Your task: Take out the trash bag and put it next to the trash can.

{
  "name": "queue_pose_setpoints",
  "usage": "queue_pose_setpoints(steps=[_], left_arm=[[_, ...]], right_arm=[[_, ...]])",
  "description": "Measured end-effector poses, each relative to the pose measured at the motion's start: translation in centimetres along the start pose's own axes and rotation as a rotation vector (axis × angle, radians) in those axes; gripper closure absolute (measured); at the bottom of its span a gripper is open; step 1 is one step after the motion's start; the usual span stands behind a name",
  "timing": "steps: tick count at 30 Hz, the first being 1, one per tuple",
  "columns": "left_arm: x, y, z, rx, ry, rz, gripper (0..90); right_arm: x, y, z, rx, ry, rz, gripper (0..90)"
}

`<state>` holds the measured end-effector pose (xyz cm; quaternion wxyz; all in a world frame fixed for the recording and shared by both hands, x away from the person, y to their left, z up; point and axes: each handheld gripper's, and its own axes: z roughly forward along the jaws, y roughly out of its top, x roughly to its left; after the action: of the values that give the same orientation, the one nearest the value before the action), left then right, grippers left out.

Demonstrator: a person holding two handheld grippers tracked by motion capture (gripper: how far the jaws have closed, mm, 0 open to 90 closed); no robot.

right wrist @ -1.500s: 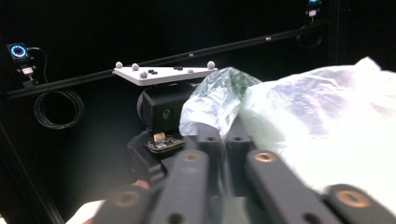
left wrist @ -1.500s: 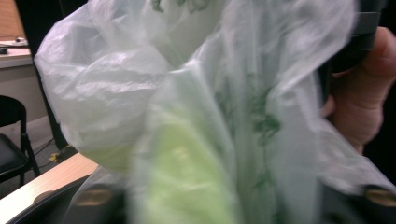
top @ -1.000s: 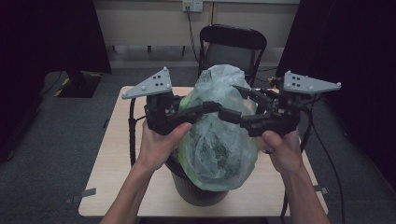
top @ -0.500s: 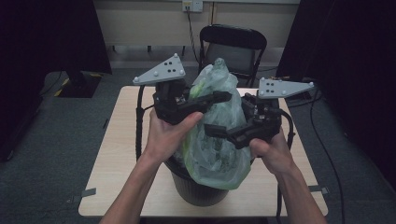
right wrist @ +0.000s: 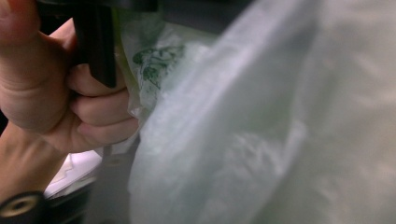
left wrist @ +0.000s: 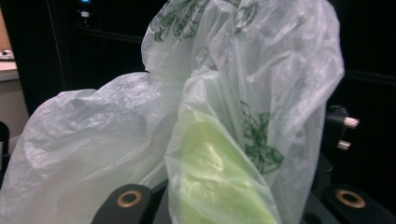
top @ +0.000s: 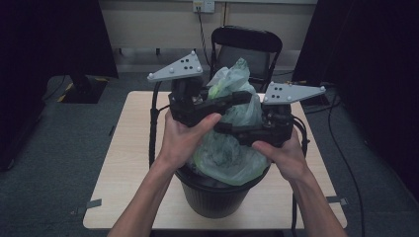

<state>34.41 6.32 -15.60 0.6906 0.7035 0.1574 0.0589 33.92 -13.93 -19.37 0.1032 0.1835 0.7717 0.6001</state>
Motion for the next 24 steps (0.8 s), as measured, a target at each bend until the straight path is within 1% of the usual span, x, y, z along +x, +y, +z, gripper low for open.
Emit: queue_pose_setpoints(steps=[1, 3, 4, 6, 8, 9, 10, 11, 12, 13, 14, 15, 16, 17, 18, 20, 21, 24], left_arm=[[0.1, 0.1, 0.1, 0.004, 0.0, -0.001, 89.7], [0.1, 0.2, 0.2, 0.007, 0.003, 0.0, 89.7], [0.1, 0.2, 0.2, 0.008, 0.0, 0.0, 89.7], [0.1, 0.2, 0.1, 0.002, -0.014, -0.002, 89.6], [0.0, 0.0, 0.0, -0.009, -0.023, 0.004, 88.3], [0.0, -0.1, -0.1, -0.017, -0.026, 0.003, 85.2], [0.0, -0.2, -0.3, -0.024, -0.019, 0.006, 79.0], [0.0, -0.3, -0.4, -0.027, -0.008, 0.015, 69.6], [0.0, -0.4, -0.6, -0.03, 0.0, 0.015, 62.0], [0.1, -0.5, -0.7, -0.029, 0.009, 0.009, 53.2], [0.1, -0.6, -0.8, -0.026, 0.023, 0.012, 43.5], [0.2, -0.7, -1.0, -0.028, 0.037, 0.018, 36.0], [0.2, -0.9, -1.2, -0.036, 0.033, 0.016, 31.5], [0.4, -1.0, -1.5, -0.04, 0.021, 0.01, 28.7], [0.5, -1.2, -1.9, -0.044, 0.018, 0.005, 25.4], [0.5, -1.4, -2.3, -0.04, 0.013, 0.006, 20.6], [0.5, -1.5, -2.5, -0.032, 0.012, 0.008, 19.7], [0.6, -2.1, -2.9, 0.016, 0.014, 0.024, 16.2]], right_arm=[[-0.1, 0.0, 0.0, -0.001, -0.002, 0.006, 54.6], [-0.4, 0.0, -0.1, -0.001, 0.0, 0.013, 59.8], [-0.5, -0.1, -0.2, -0.003, 0.007, 0.016, 65.3], [-0.7, -0.1, -0.3, -0.01, 0.013, 0.024, 76.0], [-0.9, -0.1, -0.5, -0.015, 0.026, 0.034, 83.1], [-0.9, -0.1, -0.6, -0.014, 0.028, 0.032, 84.7], [-0.9, -0.1, -0.6, -0.013, 0.034, 0.03, 85.6], [-0.9, -0.1, -0.6, -0.01, 0.046, 0.035, 86.3], [-0.9, 0.0, -0.7, -0.012, 0.054, 0.037, 86.7], [-0.9, 0.1, -0.9, -0.017, 0.056, 0.04, 86.9], [-0.9, 0.3, -1.0, -0.024, 0.063, 0.042, 87.2], [-0.9, 0.5, -1.2, -0.034, 0.067, 0.043, 87.3], [-0.9, 0.7, -1.5, -0.046, 0.072, 0.048, 87.4], [-0.9, 0.9, -1.8, -0.059, 0.08, 0.054, 87.5], [-1.0, 1.2, -2.1, -0.071, 0.084, 0.056, 87.6], [-1.0, 1.5, -2.6, -0.085, 0.08, 0.05, 87.7], [-1.0, 1.7, -2.8, -0.091, 0.081, 0.045, 87.7], [-1.2, 2.0, -3.5, -0.11, 0.092, 0.047, 87.8]])
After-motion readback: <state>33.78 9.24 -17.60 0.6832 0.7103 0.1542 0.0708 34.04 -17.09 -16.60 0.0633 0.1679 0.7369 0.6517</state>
